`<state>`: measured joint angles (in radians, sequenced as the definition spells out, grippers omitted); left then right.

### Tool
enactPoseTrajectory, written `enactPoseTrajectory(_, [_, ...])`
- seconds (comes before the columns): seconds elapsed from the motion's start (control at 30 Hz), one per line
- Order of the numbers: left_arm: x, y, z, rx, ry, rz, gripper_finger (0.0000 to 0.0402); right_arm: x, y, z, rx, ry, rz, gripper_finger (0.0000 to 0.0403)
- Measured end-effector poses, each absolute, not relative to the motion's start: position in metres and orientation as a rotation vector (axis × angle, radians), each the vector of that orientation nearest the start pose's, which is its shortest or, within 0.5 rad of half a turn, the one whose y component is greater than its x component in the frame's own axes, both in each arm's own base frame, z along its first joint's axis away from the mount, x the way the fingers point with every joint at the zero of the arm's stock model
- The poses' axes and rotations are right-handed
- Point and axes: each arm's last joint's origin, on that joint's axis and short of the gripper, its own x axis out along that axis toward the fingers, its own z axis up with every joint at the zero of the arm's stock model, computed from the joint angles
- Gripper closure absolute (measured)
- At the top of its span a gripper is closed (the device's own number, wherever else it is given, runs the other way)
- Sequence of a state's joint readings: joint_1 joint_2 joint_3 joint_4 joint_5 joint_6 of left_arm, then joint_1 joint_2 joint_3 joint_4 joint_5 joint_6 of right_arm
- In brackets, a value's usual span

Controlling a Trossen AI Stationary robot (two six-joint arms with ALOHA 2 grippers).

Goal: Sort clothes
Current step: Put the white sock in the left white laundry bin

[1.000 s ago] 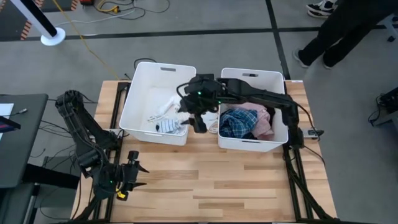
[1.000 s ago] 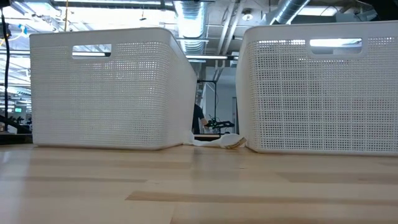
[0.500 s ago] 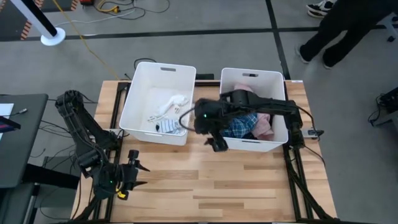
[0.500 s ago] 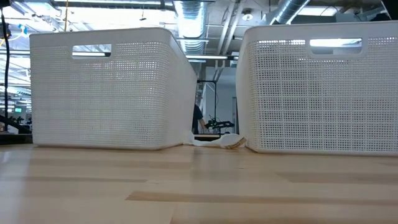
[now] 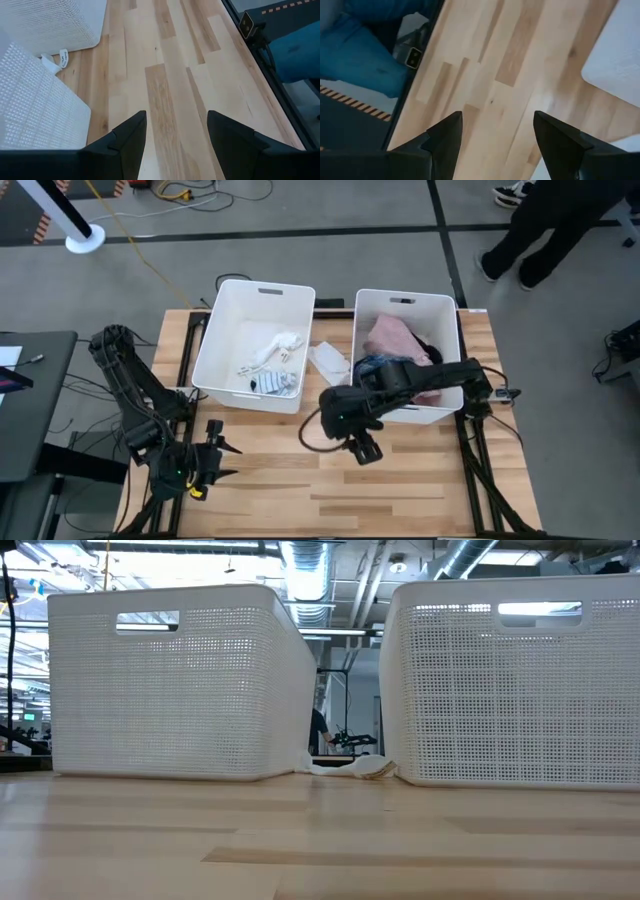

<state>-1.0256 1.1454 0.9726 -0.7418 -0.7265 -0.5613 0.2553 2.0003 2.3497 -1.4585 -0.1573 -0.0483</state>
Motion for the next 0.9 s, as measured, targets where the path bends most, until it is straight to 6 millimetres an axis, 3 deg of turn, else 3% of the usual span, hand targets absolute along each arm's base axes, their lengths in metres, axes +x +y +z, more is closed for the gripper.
enactPoseTrajectory(0.2, [0.129,-0.175,0.291,0.175,0.608,-0.076,0.0198,0.369,0.113,0.389,-0.111,1.130,0.301,0.0143])
enactPoseTrajectory(0.33, [0.130,-0.175,0.290,0.195,0.594,-0.058,0.0198,0.373,0.118,0.372,-0.102,1.167,0.261,0.0143])
enactPoseTrajectory(0.7, [0.130,-0.172,0.281,0.246,0.595,-0.034,0.0198,0.393,0.122,0.293,-0.022,1.237,0.168,0.0143])
enactPoseTrajectory(0.9, [0.135,-0.167,0.261,0.256,0.610,0.001,0.0198,0.403,0.098,0.258,0.016,1.214,-0.044,0.0143])
